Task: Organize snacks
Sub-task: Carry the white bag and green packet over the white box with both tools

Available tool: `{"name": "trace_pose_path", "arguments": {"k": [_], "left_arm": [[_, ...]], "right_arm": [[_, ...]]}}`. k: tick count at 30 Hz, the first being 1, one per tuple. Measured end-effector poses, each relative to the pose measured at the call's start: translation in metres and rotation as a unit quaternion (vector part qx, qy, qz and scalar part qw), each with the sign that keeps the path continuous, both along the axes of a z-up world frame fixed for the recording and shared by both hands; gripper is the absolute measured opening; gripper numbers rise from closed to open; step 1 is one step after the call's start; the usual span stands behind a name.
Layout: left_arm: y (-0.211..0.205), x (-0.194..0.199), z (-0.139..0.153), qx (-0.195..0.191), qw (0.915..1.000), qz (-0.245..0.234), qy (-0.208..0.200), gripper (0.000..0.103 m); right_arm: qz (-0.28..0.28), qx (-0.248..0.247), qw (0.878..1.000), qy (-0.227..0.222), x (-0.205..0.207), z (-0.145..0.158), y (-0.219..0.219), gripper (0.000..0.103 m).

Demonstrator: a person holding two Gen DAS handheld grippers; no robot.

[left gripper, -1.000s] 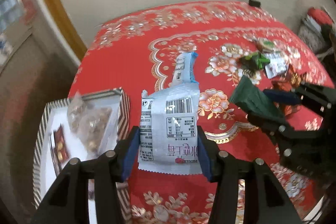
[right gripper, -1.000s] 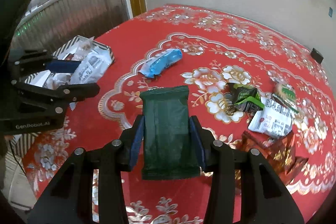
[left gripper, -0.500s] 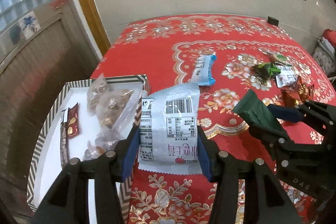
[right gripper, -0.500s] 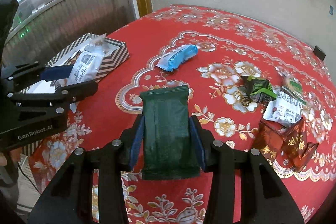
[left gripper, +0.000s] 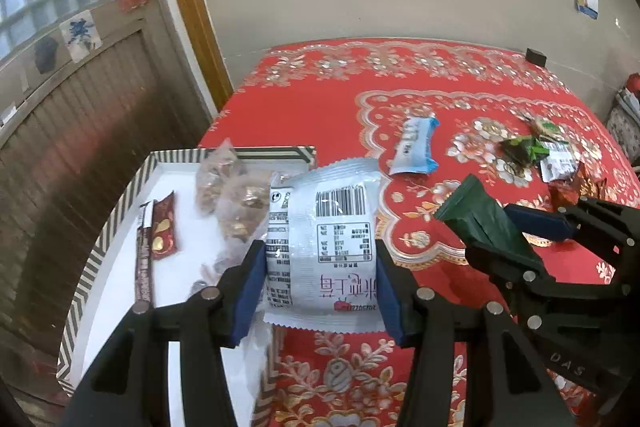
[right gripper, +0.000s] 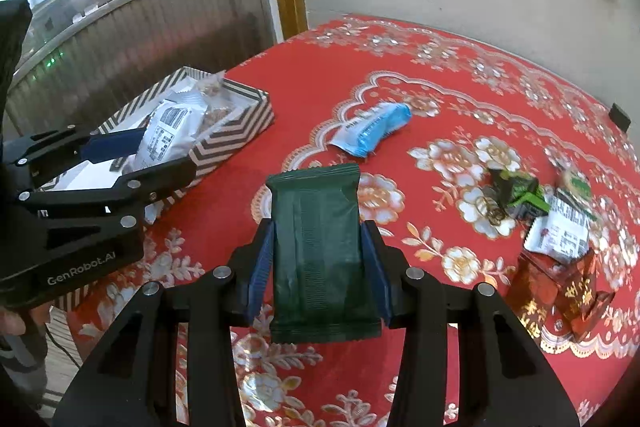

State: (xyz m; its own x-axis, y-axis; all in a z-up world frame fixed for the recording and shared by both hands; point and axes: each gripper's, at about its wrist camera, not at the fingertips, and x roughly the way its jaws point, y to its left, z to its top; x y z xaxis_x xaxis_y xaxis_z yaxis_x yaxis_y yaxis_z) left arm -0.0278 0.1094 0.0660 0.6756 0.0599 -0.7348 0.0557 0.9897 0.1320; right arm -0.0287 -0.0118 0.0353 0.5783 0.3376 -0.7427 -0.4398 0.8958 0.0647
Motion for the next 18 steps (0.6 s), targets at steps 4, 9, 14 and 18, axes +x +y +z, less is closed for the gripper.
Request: {"name": "trace_pose_path", "arguments": {"k": [4, 9, 14, 18], "left_arm": [[0.012, -0.001, 0.005, -0.001, 0.9999, 0.011, -0.008, 0.054], [0.026, -0.003, 0.011, 0.001, 0.9994, 0.028, -0.019, 0.054], [0.047, -0.004, 0.016, 0.0, 0.9985, 0.049, -0.026, 0.054], [0.065, -0.004, 0.018, -0.003, 0.9974, 0.067, -0.027, 0.054]], "right_arm": [[0.011, -0.002, 1.0, -0.002, 0.003, 0.004, 0.012, 0.042], [0.025, -0.007, 1.0, -0.007, 0.006, 0.01, 0.03, 0.042], [0.042, -0.011, 0.999, -0.013, 0.009, 0.016, 0.048, 0.042], [0.06, -0.017, 0.998, -0.016, 0.011, 0.02, 0.066, 0.042]]}}
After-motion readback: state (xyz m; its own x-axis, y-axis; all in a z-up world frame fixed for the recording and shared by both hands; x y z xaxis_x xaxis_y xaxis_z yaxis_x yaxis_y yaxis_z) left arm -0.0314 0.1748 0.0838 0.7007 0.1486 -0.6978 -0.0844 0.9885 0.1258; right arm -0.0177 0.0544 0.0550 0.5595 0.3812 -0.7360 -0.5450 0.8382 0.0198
